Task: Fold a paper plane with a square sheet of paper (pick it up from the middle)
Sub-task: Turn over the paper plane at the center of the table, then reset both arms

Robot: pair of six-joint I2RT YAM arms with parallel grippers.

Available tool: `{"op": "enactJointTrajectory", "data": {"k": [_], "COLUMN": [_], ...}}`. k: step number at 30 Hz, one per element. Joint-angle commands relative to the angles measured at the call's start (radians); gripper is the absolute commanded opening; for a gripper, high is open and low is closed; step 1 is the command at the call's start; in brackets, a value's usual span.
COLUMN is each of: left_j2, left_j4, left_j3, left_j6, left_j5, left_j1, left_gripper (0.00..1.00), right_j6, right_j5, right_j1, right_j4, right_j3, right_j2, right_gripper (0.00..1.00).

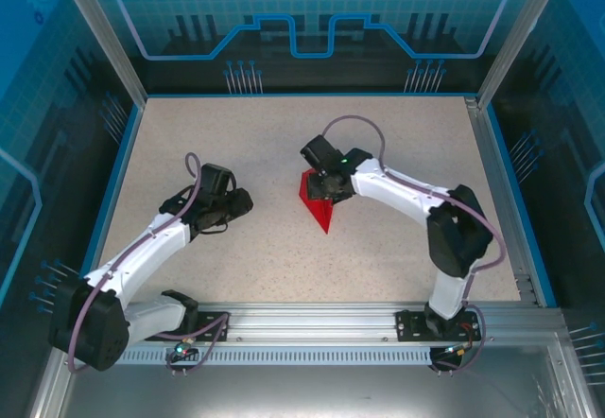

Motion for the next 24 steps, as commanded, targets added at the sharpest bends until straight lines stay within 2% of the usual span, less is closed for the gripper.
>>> {"op": "enactJointTrajectory", "data": {"k": [1, 5, 8, 11, 14, 15, 17, 19, 22, 24], "left_j2": [-0.037, -0.072, -0.092, -0.099, -0.093, -0.087, -0.071, -0.046, -0.01, 0.009], "left_j4": [-0.032, -0.035, -0.011, 0.009, 0.048, 0.058, 0.094, 0.167, 0.257, 0.366], "left_j3": [-0.01, -0.008, -0.015, -0.012, -0.019, -0.02, -0.026, -0.046, -0.069, -0.102], "left_j6": [0.044, 0.084, 0.127, 0.167, 0.216, 0.229, 0.258, 0.308, 0.368, 0.433], "left_j5": [-0.062, -0.15, -0.218, -0.294, -0.361, -0.39, -0.431, -0.414, -0.464, -0.482], "left_j1": [0.018, 0.034, 0.046, 0.059, 0.067, 0.072, 0.089, 0.118, 0.128, 0.132], "left_gripper": [0.54, 0.61, 0.73, 0.84, 0.94, 0.95, 0.99, 0.99, 0.99, 0.99], "right_j6": [-0.011, -0.005, -0.096, -0.225, -0.349, -0.375, -0.388, -0.461, -0.522, -0.525], "right_j5": [0.12, 0.384, 0.576, 0.714, 0.63, 0.572, 0.545, 0.465, 0.299, 0.26], "right_j1": [-0.005, -0.009, -0.021, -0.066, -0.199, -0.251, -0.329, -0.398, -0.502, -0.547], "right_j4": [0.016, 0.026, 0.12, 0.286, 0.372, 0.373, 0.392, 0.508, 0.677, 0.748], "right_j3": [-0.074, -0.166, -0.275, -0.428, -0.521, -0.558, -0.592, -0.67, -0.775, -0.812], "right_j2": [-0.146, -0.323, -0.46, -0.584, -0.649, -0.652, -0.648, -0.652, -0.632, -0.59], "right_gripper": [0.57, 0.58, 0.62, 0.74, 0.81, 0.82, 0.82, 0.83, 0.83, 0.83]}}
